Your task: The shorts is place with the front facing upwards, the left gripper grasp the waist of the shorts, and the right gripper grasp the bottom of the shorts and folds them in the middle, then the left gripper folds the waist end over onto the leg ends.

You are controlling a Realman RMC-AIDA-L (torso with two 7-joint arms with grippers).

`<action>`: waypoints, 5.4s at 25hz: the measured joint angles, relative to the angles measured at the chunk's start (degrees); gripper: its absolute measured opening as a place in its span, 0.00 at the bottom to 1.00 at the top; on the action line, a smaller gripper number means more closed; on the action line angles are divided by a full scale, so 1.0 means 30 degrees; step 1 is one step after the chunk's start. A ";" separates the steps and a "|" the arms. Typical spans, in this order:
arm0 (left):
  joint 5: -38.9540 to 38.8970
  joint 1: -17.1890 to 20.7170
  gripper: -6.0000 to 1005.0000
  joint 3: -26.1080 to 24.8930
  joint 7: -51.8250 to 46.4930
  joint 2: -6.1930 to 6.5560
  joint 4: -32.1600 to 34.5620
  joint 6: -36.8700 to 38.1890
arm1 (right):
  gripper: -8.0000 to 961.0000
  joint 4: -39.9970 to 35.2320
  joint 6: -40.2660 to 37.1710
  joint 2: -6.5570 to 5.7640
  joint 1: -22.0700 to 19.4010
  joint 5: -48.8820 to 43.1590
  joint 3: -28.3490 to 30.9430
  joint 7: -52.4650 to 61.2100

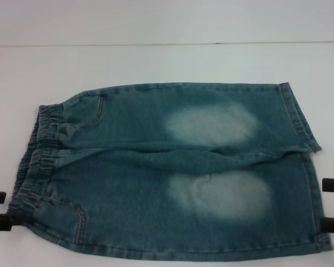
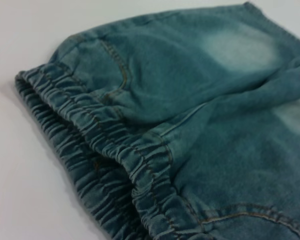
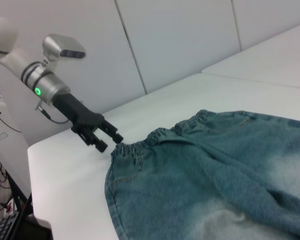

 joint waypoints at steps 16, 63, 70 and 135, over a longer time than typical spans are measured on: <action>0.0028 -0.0184 0.64 0.2072 -0.0060 -0.0349 -0.0082 -0.0912 | 0.97 0.0126 0.0028 0.0042 0.0082 -0.0013 0.0579 -0.0020; 0.0140 -0.0374 0.07 0.2667 -0.0517 -0.0566 -0.0119 -0.1836 | 0.96 -0.4622 0.0023 -0.0692 0.1797 -0.4912 -0.6199 1.5693; 0.0436 -0.0347 0.07 0.2665 -0.0449 -0.0647 -0.0118 -0.1921 | 0.88 -0.4392 0.0509 -0.0485 0.2061 -0.5911 -0.6119 1.5753; 0.0293 -0.1821 0.07 0.2587 -0.2359 -0.0802 -0.0085 -0.1619 | 0.04 -0.2632 0.3379 -0.0475 0.3646 -0.6275 -0.3378 1.3334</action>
